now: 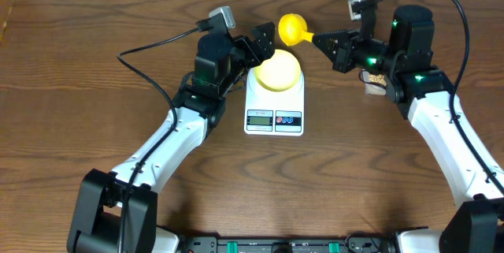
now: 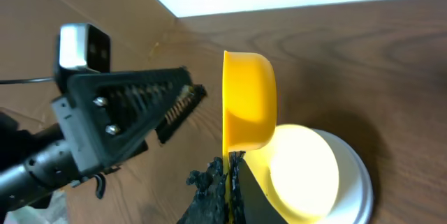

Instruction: Scoop item into bowl and weigh 50g on scale

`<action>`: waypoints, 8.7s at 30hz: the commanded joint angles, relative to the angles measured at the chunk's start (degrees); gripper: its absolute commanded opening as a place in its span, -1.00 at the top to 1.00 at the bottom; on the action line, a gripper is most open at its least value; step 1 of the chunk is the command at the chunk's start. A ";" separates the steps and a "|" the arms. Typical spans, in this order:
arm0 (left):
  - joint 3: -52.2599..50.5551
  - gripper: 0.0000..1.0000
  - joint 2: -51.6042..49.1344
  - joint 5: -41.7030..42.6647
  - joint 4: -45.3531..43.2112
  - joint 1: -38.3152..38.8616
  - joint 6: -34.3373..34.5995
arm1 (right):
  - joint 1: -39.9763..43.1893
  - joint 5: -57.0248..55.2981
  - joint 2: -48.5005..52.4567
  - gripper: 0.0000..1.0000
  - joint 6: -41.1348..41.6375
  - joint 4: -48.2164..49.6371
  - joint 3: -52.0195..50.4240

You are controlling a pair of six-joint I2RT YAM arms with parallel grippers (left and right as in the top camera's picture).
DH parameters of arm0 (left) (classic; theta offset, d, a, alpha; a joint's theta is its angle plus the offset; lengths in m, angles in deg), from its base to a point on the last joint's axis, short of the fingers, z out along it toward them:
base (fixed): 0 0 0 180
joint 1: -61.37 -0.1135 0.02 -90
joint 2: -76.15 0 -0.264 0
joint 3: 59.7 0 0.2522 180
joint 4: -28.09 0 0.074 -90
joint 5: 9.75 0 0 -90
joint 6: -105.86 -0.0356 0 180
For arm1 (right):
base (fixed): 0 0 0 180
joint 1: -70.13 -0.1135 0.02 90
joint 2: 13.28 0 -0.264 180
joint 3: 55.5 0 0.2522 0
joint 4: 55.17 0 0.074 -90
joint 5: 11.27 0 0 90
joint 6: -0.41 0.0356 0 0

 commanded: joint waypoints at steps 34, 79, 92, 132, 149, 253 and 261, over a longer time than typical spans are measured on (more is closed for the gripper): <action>0.52 0.44 0.33 13.62 -3.65 -0.20 -17.03 | -0.55 14.73 -0.96 0.98 -2.03 0.42 1.05; 0.52 0.85 0.33 18.99 -2.62 -2.45 -18.43 | -0.85 10.25 -0.39 0.18 -5.20 -2.99 1.03; 0.52 0.85 0.33 18.95 -2.54 -2.45 -17.84 | -1.95 8.94 -0.39 0.51 -5.22 -2.29 1.03; 0.50 -0.81 16.94 -1.55 40.83 2.14 -26.69 | 12.48 2.29 -0.42 0.97 -1.99 0.17 1.77; 0.09 0.52 9.42 -10.45 48.74 12.41 -26.21 | 12.46 2.29 -0.42 0.98 -2.67 -2.86 1.77; -1.03 0.85 -12.66 -2.93 31.28 15.08 -56.57 | 12.33 1.22 -0.42 0.98 -5.46 -4.70 1.77; -1.03 0.85 -13.73 -2.91 31.26 15.08 -58.42 | 12.33 1.22 -0.42 0.98 -5.46 -4.68 1.77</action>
